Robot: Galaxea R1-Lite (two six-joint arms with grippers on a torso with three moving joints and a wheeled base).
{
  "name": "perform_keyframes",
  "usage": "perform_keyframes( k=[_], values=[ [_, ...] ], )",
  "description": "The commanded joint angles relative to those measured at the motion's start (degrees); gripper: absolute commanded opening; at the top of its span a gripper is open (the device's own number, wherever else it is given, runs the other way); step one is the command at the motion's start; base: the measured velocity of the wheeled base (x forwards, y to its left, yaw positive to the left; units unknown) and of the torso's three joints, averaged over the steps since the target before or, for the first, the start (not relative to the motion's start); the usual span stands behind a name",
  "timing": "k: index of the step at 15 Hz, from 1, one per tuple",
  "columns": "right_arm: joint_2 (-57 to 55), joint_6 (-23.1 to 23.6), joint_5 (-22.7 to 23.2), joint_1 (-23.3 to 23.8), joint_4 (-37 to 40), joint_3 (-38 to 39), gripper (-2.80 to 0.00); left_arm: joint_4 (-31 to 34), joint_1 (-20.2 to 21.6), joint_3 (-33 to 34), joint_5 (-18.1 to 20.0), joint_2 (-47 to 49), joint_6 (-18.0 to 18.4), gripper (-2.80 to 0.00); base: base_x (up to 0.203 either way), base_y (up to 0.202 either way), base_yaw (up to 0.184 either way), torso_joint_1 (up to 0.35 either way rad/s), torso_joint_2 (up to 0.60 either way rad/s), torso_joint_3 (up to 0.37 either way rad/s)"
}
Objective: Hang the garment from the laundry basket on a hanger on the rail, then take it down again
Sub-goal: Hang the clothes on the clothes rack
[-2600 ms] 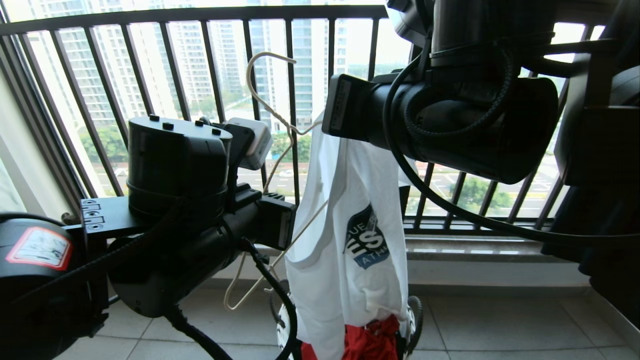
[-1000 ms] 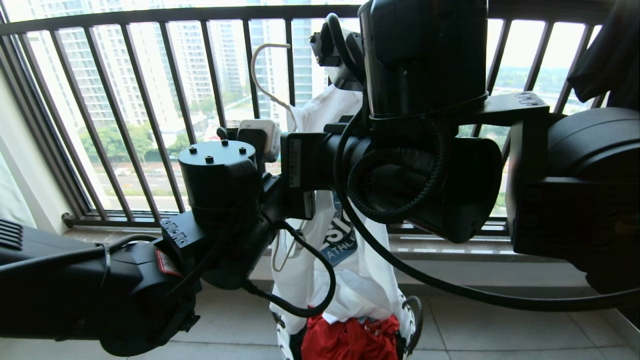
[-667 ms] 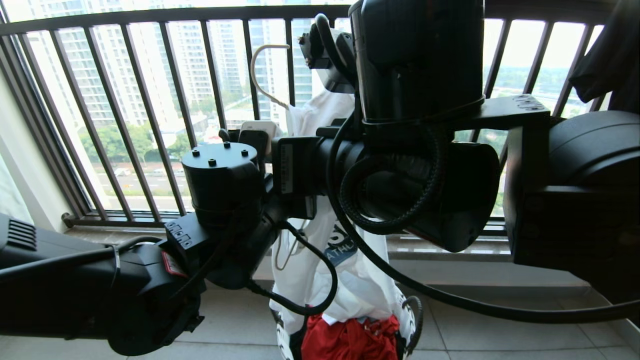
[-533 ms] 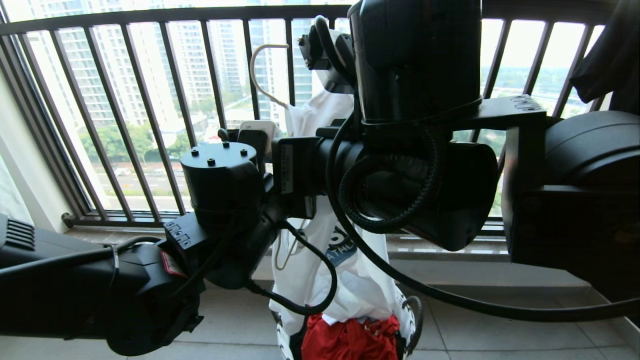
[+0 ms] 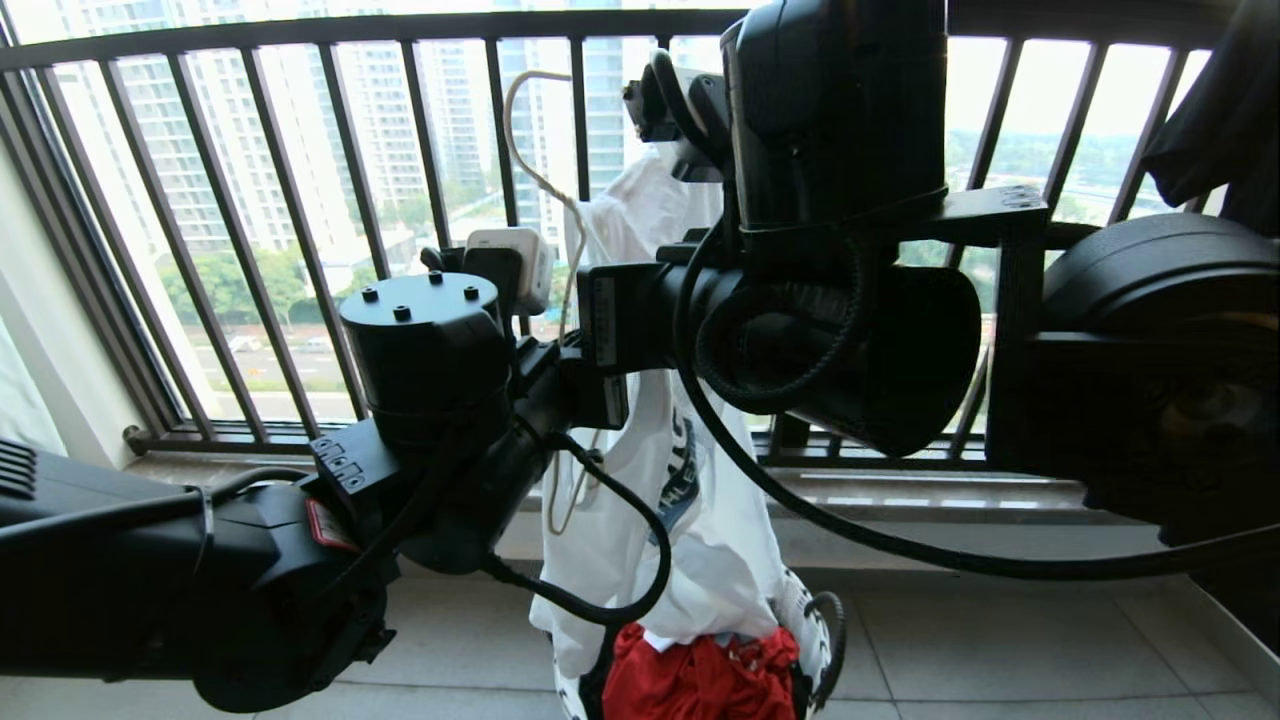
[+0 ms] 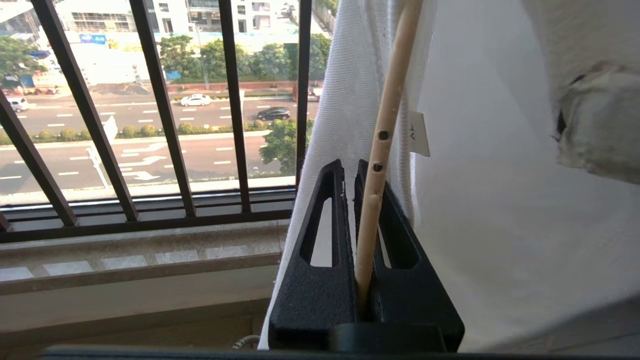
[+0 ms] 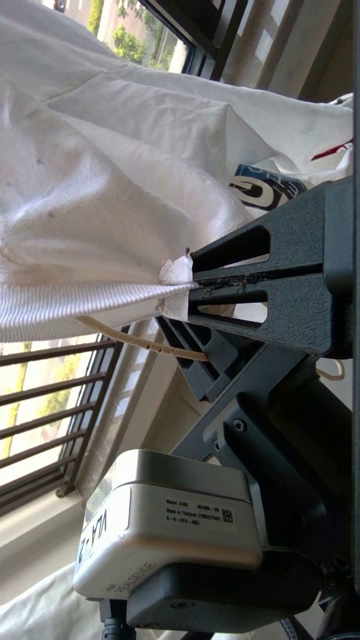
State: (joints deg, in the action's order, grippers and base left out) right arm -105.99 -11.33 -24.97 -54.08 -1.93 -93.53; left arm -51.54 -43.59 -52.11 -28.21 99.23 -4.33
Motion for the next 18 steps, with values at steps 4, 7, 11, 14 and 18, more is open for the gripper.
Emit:
perform_keyframes(
  k=[4,7,11,14,18],
  values=[
    [-0.89,0.70,-0.16,0.28,-0.10,-1.48,-2.80,-0.31,0.04,0.00,-0.18,-0.27,0.02,-2.80,0.000,0.000,0.000,0.000,0.00,0.000],
    [-0.63,0.78,-0.17,0.29,-0.10,-1.48,0.00,-0.31,0.27,0.00,-0.18,-0.27,0.02,-2.80,0.000,0.000,0.000,0.000,0.00,0.000],
    [-0.54,0.78,-0.26,0.29,-0.10,-1.13,0.00,-0.31,1.49,-0.18,-0.11,-0.65,0.20,-2.80,0.000,0.000,0.000,0.000,0.00,0.000],
    [-0.38,0.74,-0.35,0.47,-0.04,-1.13,0.00,-0.23,1.59,-0.18,-0.09,-0.89,0.20,-2.80,0.000,0.000,0.000,0.000,0.00,0.000],
    [0.71,0.74,-0.35,1.09,0.08,-0.67,0.00,-0.31,1.67,-0.18,-0.09,-1.15,0.22,-2.80,0.000,0.000,0.000,0.000,0.00,0.000]
  ],
)
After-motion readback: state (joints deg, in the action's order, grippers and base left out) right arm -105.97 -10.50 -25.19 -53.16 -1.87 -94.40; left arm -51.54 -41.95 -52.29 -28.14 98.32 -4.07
